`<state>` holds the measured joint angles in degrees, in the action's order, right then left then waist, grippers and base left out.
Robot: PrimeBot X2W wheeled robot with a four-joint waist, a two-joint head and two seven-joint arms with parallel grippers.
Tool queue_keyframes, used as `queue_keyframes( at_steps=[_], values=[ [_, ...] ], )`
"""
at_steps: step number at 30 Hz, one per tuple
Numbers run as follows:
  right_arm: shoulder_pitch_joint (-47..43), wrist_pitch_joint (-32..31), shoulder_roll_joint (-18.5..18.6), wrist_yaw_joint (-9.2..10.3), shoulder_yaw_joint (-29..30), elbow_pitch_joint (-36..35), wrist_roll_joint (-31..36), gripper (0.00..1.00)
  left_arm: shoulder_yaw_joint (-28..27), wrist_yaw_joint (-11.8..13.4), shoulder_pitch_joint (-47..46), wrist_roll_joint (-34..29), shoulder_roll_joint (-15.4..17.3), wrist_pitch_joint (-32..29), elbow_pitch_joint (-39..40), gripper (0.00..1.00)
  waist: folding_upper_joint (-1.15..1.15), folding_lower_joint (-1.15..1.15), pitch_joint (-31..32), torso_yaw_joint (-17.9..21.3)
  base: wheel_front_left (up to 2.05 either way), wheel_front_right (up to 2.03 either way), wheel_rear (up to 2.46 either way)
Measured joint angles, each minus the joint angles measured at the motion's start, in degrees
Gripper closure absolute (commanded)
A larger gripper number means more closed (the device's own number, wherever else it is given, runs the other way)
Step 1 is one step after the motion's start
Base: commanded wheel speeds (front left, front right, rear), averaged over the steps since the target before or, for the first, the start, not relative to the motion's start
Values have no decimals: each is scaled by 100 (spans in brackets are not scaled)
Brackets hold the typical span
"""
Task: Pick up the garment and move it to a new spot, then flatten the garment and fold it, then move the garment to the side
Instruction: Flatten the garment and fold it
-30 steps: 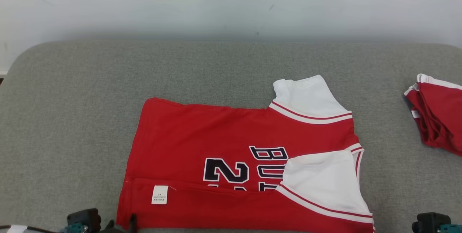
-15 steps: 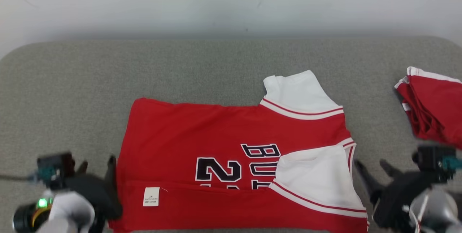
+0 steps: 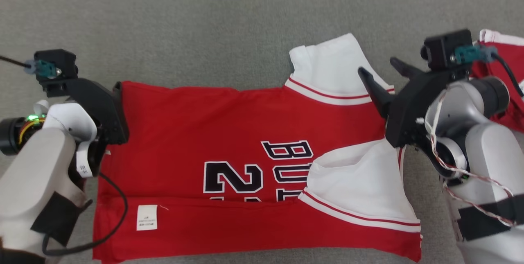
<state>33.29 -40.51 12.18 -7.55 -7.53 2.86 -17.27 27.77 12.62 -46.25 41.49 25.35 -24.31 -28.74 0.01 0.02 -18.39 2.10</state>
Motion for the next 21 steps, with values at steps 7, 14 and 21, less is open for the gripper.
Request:
queue_keyframes(
  at_steps=[7, 14, 21],
  values=[
    [537, 258, 155, 0, -339, 521, -88, 0, 66, -162, -446, -30, -20, -99, -694, 0, 0, 0, -404, 157, 0, 0, 0],
    [632, 356, 274, 0, -427, 727, -155, 0, 185, -305, -695, -48, -71, -214, -1050, 33, 0, -1, -536, 174, 0, 0, 0],
    [769, 380, 320, 0, -422, 778, -179, 0, 246, -304, -803, -47, -143, -332, -1124, 13, 0, -1, -539, 99, 0, 0, 0]
  ],
)
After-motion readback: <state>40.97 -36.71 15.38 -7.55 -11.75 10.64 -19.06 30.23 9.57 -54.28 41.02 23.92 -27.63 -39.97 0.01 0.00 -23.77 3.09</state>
